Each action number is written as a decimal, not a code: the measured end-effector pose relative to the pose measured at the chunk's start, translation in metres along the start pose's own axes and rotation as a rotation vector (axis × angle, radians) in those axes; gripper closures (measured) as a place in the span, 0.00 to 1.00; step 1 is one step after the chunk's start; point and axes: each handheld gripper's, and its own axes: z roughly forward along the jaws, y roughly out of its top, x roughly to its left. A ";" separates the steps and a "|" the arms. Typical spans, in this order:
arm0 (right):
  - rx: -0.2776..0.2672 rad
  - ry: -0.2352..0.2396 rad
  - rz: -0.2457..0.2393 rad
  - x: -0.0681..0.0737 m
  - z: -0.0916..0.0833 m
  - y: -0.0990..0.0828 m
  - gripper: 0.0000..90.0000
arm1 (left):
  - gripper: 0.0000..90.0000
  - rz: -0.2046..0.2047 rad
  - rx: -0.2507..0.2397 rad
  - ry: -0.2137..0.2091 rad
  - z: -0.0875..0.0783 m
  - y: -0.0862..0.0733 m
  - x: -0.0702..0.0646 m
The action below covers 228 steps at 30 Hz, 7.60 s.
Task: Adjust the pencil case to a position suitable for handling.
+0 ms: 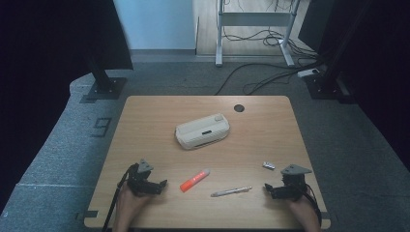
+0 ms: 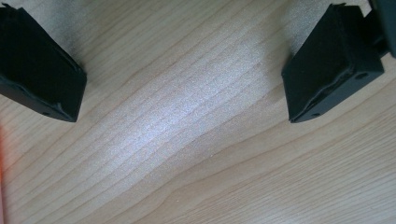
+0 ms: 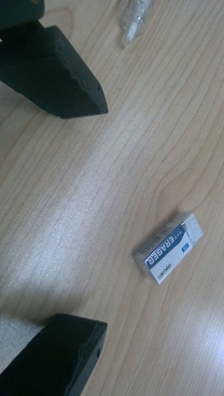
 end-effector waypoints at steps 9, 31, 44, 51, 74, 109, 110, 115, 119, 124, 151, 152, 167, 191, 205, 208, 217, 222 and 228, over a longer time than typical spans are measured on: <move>0.000 0.000 0.000 0.000 0.000 0.000 0.00 | 0.00 0.000 -0.001 -0.003 0.000 0.000 0.000; 0.000 0.000 0.000 0.000 0.000 0.000 0.00 | 0.00 0.005 0.002 -0.024 -0.001 0.000 -0.001; 0.000 0.000 0.000 0.000 0.000 0.000 0.00 | 0.00 -0.005 -0.032 -0.083 -0.009 0.016 -0.003; 0.000 0.000 0.000 0.000 0.000 0.000 0.00 | 0.00 0.015 -0.075 -0.117 -0.011 0.033 -0.005; -0.001 -0.001 0.001 0.000 0.000 0.000 0.00 | 0.00 0.046 0.006 -0.150 0.006 0.100 -0.008; -0.004 -0.001 -0.004 0.000 0.000 0.000 0.00 | 0.34 0.189 0.025 -0.192 0.061 0.197 -0.013; -0.004 -0.001 -0.004 0.000 0.000 0.000 0.00 | 0.35 0.191 0.030 -0.189 0.065 0.196 -0.013; -0.004 -0.001 -0.004 0.000 0.000 0.000 0.00 | 0.43 0.184 0.047 -0.185 0.081 0.192 -0.011; -0.004 -0.001 -0.004 0.000 0.000 0.000 0.00 | 0.47 0.170 0.059 -0.178 0.090 0.190 -0.009; -0.004 -0.001 -0.005 0.000 0.000 0.000 0.00 | 0.51 0.166 0.075 -0.183 0.097 0.186 -0.006; -0.002 -0.001 0.000 0.000 0.000 0.000 0.00 | 0.59 0.186 0.042 -0.157 0.096 0.164 -0.011; -0.002 -0.001 0.001 0.000 0.000 0.000 0.00 | 0.59 0.187 0.044 -0.155 0.095 0.163 -0.011; -0.001 -0.001 0.000 0.000 0.000 0.000 0.00 | 0.60 0.199 0.074 -0.190 0.070 0.137 -0.022; 0.000 0.000 0.000 0.000 0.000 0.000 0.00 | 0.61 0.145 0.055 -0.237 0.024 0.082 -0.028; 0.000 0.000 0.000 0.000 0.000 0.000 0.00 | 0.48 0.177 0.018 -0.206 0.014 0.062 -0.041; 0.000 0.000 0.000 0.000 0.000 0.000 0.00 | 0.55 0.189 0.017 -0.179 0.014 0.062 -0.041; -0.002 -0.002 0.001 0.000 0.000 0.000 0.00 | 0.64 0.151 0.013 -0.181 0.014 0.063 -0.039; 0.000 0.000 0.000 0.000 0.000 0.000 0.00 | 0.68 0.121 0.011 -0.211 0.013 0.065 -0.033; 0.000 0.000 0.000 0.000 0.000 0.000 0.00 | 0.75 0.109 -0.017 -0.201 0.008 0.066 -0.031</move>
